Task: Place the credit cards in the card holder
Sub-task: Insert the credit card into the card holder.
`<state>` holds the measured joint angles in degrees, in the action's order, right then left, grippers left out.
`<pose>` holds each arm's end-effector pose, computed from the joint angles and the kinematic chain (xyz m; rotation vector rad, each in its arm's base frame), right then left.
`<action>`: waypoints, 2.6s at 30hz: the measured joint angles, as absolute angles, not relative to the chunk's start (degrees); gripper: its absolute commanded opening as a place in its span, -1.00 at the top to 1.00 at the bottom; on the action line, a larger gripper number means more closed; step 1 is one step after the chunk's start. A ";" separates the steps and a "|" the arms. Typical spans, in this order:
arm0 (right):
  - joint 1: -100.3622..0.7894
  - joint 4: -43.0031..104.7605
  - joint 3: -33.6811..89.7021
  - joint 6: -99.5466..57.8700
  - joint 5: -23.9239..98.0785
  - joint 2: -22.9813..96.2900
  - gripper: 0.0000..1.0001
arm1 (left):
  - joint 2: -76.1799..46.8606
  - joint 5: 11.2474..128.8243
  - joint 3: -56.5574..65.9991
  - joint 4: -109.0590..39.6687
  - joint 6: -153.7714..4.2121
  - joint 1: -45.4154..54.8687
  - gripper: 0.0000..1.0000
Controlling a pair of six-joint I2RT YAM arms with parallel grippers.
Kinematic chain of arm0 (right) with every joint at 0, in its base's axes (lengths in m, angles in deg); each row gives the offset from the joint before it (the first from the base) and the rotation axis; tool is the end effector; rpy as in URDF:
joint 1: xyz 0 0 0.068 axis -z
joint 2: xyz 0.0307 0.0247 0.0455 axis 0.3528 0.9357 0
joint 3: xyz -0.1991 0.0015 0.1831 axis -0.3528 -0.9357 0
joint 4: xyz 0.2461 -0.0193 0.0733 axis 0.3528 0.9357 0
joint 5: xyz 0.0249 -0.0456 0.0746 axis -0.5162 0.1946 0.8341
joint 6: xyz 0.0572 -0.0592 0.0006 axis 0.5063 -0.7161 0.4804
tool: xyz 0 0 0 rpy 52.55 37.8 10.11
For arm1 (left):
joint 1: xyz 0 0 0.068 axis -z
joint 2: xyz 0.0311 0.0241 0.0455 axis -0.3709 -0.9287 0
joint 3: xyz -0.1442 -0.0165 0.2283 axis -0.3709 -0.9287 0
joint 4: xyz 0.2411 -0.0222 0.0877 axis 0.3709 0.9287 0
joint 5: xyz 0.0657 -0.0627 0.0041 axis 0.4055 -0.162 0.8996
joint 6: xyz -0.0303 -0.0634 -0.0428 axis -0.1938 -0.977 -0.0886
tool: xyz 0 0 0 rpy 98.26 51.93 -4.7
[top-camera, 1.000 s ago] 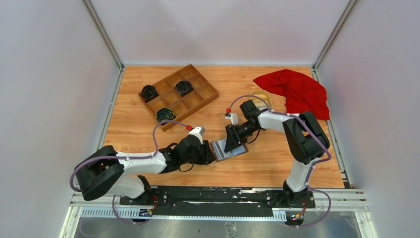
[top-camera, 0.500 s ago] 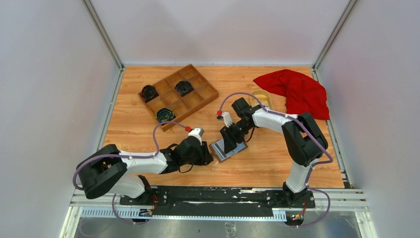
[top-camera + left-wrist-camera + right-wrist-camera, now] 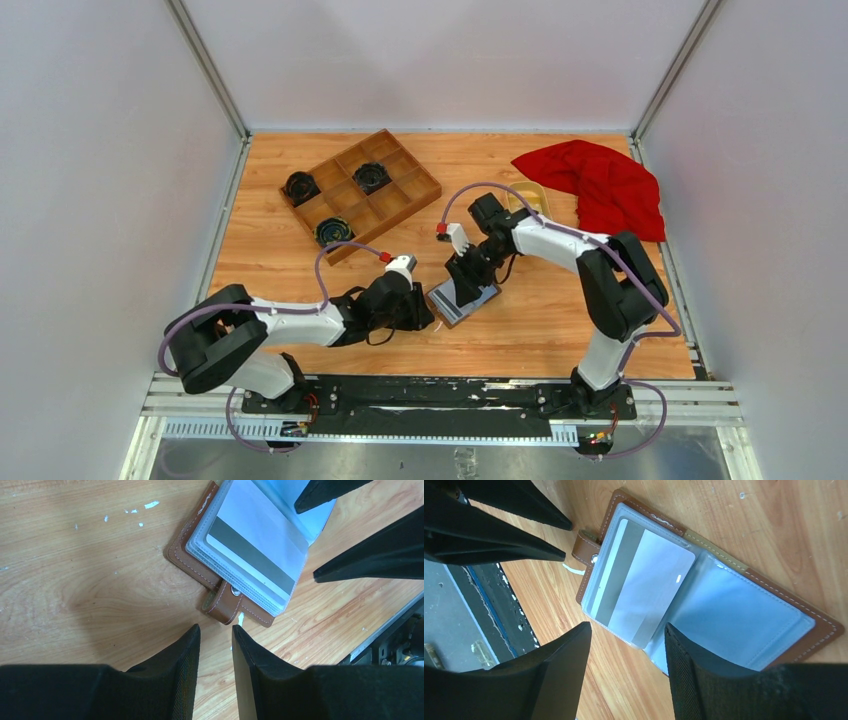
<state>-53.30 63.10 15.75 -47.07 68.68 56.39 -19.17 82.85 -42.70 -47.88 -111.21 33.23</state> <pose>0.2622 0.2218 0.1498 -1.3392 2.3597 1.0134 0.1610 -0.2200 0.1145 0.1025 2.4111 -0.8233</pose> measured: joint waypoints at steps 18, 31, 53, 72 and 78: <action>-53.32 62.88 20.47 -48.19 59.39 57.94 0.99 | -18.54 82.81 -42.67 -46.96 -109.88 33.23 0.29; -54.68 62.88 20.47 -47.97 57.99 60.59 0.99 | -23.02 82.26 -38.78 -47.05 -108.78 33.23 0.29; -55.79 65.00 20.47 -50.05 62.30 60.30 0.74 | -20.90 81.59 -40.68 -47.40 -108.80 33.89 0.28; -54.24 72.39 21.37 -61.96 66.54 47.49 0.52 | 3.82 83.58 -46.94 -44.82 -101.74 33.91 -0.12; -49.89 73.29 21.32 -63.75 69.66 40.65 0.43 | 11.82 85.19 -47.46 -41.17 -98.09 33.54 -0.90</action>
